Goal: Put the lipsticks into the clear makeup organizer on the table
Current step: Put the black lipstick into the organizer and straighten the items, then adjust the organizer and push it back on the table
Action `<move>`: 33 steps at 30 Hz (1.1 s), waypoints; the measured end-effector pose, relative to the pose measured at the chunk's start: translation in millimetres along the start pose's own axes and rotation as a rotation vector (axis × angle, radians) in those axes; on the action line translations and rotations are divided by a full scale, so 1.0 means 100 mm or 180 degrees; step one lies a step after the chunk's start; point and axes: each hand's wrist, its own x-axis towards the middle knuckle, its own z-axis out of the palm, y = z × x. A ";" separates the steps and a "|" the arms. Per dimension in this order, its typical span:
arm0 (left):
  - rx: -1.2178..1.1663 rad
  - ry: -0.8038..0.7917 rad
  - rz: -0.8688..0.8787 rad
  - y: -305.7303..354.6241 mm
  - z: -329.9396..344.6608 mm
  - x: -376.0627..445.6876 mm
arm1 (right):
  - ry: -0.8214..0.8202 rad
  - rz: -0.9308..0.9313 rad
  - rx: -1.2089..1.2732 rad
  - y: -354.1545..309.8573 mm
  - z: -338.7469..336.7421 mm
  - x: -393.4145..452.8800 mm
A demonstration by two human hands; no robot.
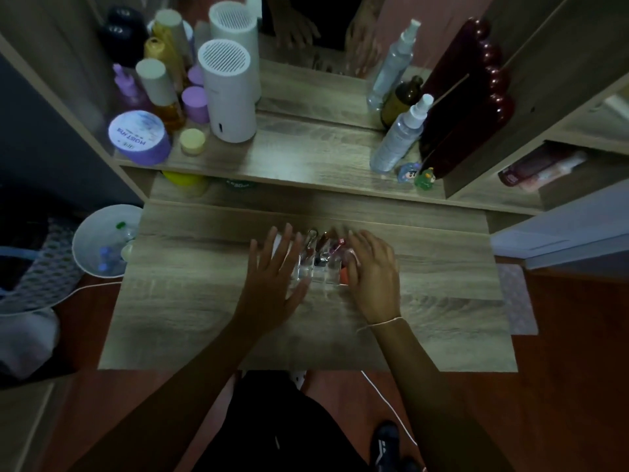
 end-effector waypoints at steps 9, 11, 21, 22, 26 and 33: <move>-0.1010 0.0205 -0.1384 -0.33 -0.11 -0.24 | 0.0593 0.1230 0.1319 0.56 -0.02 -0.47; -0.1077 0.0486 -0.1631 -0.42 -0.10 -0.23 | 0.0625 0.2006 0.1848 0.69 0.04 -0.50; -0.0778 -0.0087 -0.1209 -0.44 -0.03 -0.05 | -0.0292 0.2582 0.2983 0.80 0.28 -0.29; -0.0772 -0.0100 -0.1185 -0.42 -0.04 -0.06 | -0.0302 0.2592 0.3012 0.79 0.30 -0.27; -0.0779 -0.0057 -0.1131 -0.39 -0.04 -0.06 | -0.0370 0.2595 0.3028 0.81 0.32 -0.24; -0.0963 -0.0011 -0.1023 -0.40 -0.03 -0.12 | -0.0393 0.2531 0.3194 0.84 0.32 -0.29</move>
